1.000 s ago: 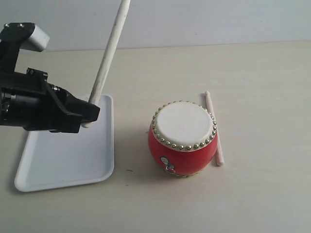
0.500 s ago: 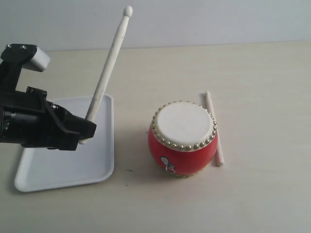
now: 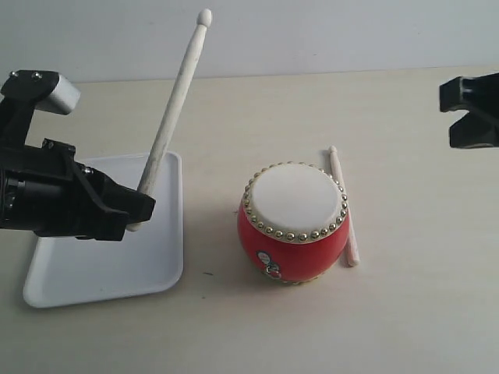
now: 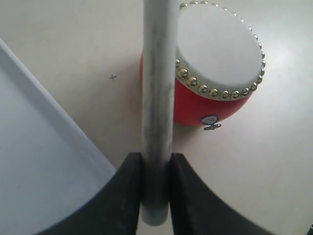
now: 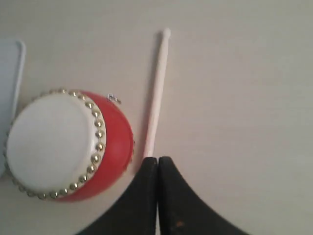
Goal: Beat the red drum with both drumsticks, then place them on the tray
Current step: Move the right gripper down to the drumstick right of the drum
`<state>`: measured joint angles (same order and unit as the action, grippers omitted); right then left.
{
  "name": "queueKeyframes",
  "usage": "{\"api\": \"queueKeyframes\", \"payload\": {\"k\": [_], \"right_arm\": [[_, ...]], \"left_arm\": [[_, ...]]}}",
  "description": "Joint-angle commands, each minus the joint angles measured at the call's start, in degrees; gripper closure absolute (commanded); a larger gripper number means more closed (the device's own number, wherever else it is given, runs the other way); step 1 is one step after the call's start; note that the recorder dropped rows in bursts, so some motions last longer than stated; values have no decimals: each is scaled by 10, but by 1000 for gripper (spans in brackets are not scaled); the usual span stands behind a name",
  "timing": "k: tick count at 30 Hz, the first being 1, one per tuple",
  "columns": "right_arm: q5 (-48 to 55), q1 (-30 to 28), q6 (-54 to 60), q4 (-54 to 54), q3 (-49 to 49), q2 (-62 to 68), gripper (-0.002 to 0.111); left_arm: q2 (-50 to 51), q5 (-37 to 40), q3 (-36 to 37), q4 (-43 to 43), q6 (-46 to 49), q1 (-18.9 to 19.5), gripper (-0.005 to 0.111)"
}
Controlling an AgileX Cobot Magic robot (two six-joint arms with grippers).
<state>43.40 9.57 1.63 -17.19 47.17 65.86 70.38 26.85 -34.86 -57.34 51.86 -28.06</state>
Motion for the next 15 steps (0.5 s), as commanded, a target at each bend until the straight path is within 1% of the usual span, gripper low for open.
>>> {"api": "queueKeyframes", "payload": {"k": [1,4,6,10,12,15], "right_arm": [[139,-2,32,12,79,115,108],[153,-2,40,-2,79,171,108],[134,13,42,-7,79,203,108],[99,65,-16,50,79,233,108],[66,93,-70,86,79,239,108],[18,120,-122,111,78,243,108]], "left_arm": [[-4,-4,2,-7,2,1,107],[-4,-4,2,-19,2,1,107],[-4,-4,2,-19,2,1,107],[-4,-4,2,-19,2,1,107],[-4,-4,2,-19,2,1,107],[-4,-4,2,-19,2,1,107]]}}
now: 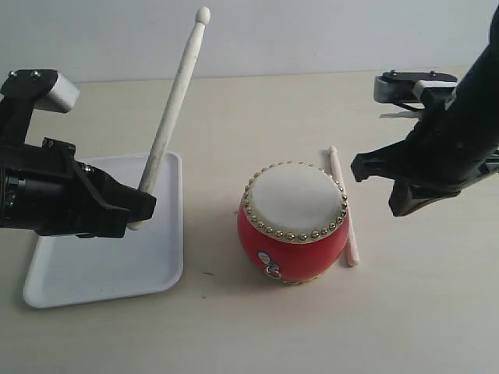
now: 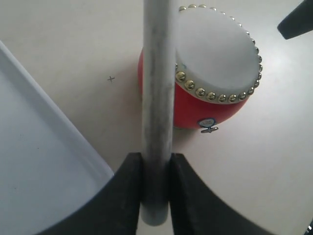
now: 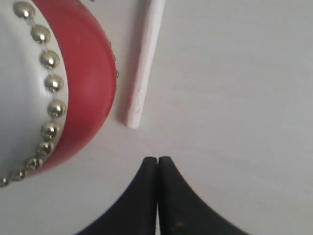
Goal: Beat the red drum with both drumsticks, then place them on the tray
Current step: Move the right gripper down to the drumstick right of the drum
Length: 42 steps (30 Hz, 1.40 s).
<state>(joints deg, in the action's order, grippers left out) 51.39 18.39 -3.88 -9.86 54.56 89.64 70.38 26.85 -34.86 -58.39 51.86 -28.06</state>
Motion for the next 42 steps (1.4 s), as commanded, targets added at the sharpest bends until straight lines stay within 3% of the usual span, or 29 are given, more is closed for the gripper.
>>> {"api": "queueKeyframes", "payload": {"k": [1,8,13,16,24,31,42], "right_arm": [[-80,35,-79,42,3,5,107],[-140,37,-150,107,-15,5,92],[-146,15,-218,122,-19,21,91],[-136,-8,-194,77,-1,48,91],[-57,-22,-114,28,126,153,74],[37,-22,-101,47,303,281,74],[45,-22,-93,46,374,366,74]], "left_arm": [[-4,-6,2,-8,2,1,107],[-4,-6,2,-8,2,1,107],[-4,-6,2,-10,2,1,107],[-4,-6,2,-10,2,1,107],[-4,-4,2,-9,2,1,107],[-4,-4,2,-8,2,1,107],[-4,-12,2,-6,2,1,107]]}}
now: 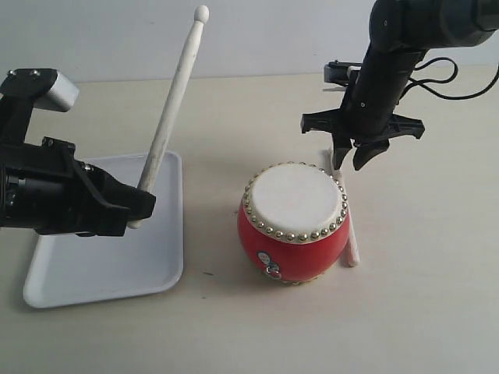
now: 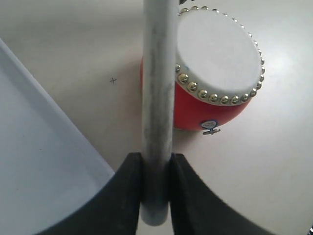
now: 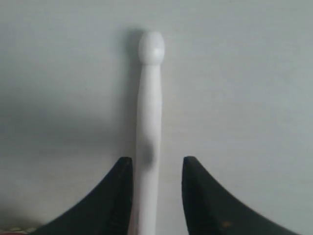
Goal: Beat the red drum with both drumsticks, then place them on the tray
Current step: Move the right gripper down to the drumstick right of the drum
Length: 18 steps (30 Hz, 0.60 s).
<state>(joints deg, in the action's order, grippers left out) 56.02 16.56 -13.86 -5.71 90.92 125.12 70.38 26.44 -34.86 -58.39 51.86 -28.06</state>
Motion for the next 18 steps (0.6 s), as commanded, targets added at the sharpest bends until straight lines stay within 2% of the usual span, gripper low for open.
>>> {"api": "queueKeyframes", "payload": {"k": [1,18], "right_arm": [[-4,-4,7,5,10,12,74],[-7,-4,22,8,10,37,74]], "left_arm": [[-4,-8,2,-6,2,1,107],[-4,-15,2,-6,2,1,107]]}}
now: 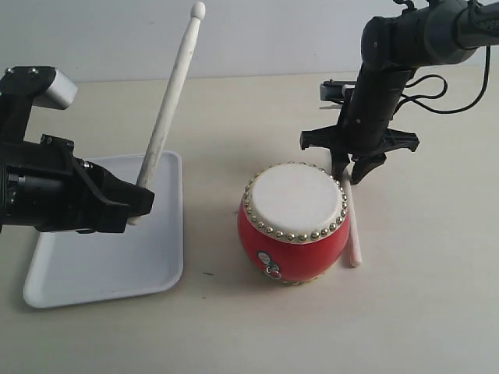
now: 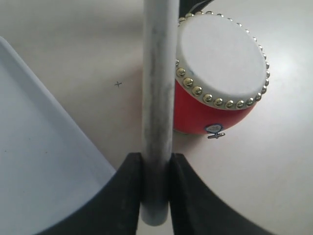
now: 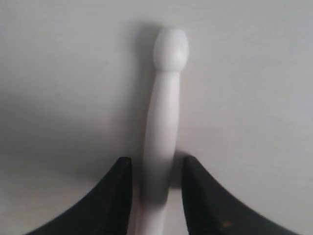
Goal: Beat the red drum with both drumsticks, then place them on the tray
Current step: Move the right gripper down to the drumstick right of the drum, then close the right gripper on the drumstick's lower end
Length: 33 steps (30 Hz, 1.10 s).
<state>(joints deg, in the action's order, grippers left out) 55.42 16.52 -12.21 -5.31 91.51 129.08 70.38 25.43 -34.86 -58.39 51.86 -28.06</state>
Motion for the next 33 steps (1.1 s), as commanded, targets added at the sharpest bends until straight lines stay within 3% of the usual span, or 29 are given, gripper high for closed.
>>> {"api": "queueKeyframes", "payload": {"k": [1,3,7,9,13,22,24,27,33], "right_arm": [[2,-3,6,6,4,-3,74],[6,-3,6,17,4,-3,78],[27,-3,6,65,4,-3,102],[42,-3,6,100,4,-3,108],[74,-15,6,135,4,-9,108],[78,-42,32,43,3,-17,107],[74,-42,32,43,3,-16,103],[72,-42,32,48,3,-13,88],[59,-42,32,61,3,-13,82]], "left_arm": [[-4,-5,2,-6,2,1,107],[-4,-6,2,-6,2,1,107],[-4,-6,2,-6,2,1,107],[-4,-6,2,-6,2,1,107],[-4,-6,2,-6,3,1,107],[-4,-13,2,-6,3,1,107],[-4,-13,2,-6,3,1,107],[-4,-13,2,-6,3,1,107],[-4,-14,2,-6,3,1,107]]}}
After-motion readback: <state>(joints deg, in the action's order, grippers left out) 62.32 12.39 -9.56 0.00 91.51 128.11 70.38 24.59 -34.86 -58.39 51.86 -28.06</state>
